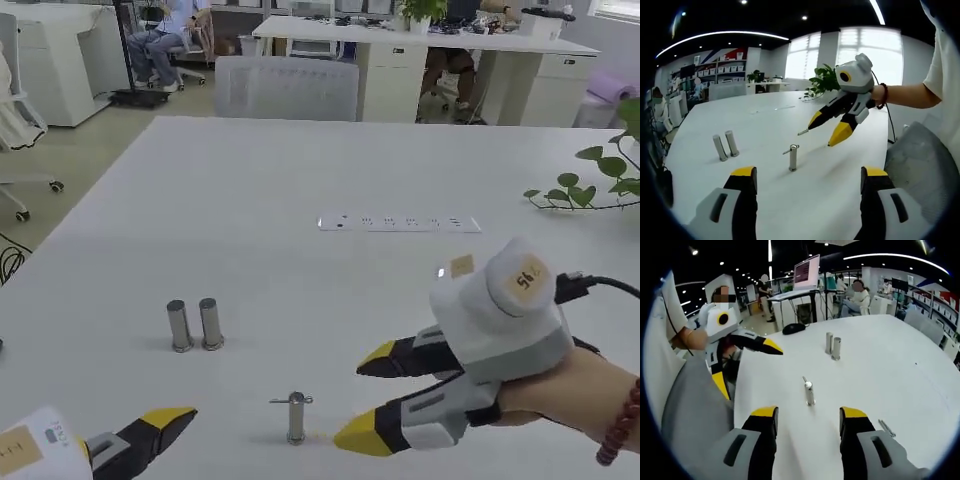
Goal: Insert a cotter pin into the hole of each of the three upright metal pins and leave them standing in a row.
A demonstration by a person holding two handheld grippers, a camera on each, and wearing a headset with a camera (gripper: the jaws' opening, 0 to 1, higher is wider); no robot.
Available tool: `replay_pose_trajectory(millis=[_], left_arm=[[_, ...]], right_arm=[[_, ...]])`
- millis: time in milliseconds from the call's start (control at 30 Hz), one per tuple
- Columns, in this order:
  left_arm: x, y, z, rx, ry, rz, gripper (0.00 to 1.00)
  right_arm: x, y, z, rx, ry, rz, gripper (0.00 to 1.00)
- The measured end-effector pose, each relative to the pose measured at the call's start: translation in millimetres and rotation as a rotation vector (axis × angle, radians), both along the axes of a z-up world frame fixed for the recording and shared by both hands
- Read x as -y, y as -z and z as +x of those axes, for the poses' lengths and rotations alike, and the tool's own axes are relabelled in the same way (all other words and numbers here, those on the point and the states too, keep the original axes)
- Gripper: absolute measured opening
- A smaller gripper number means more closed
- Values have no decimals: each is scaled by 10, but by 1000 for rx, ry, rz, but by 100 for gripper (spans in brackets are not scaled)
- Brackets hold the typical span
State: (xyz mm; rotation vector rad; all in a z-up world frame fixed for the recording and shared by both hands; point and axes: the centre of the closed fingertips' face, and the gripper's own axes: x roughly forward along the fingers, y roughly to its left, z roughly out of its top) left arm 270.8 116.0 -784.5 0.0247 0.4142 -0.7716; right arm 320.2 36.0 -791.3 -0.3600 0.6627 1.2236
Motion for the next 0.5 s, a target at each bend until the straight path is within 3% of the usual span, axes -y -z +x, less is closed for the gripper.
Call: replay_pose_trajectory(millis=[500], left_arm=[[-47, -68, -34, 0, -25, 0, 86]], right_arm=[[404, -72, -141, 7, 164, 45, 65]])
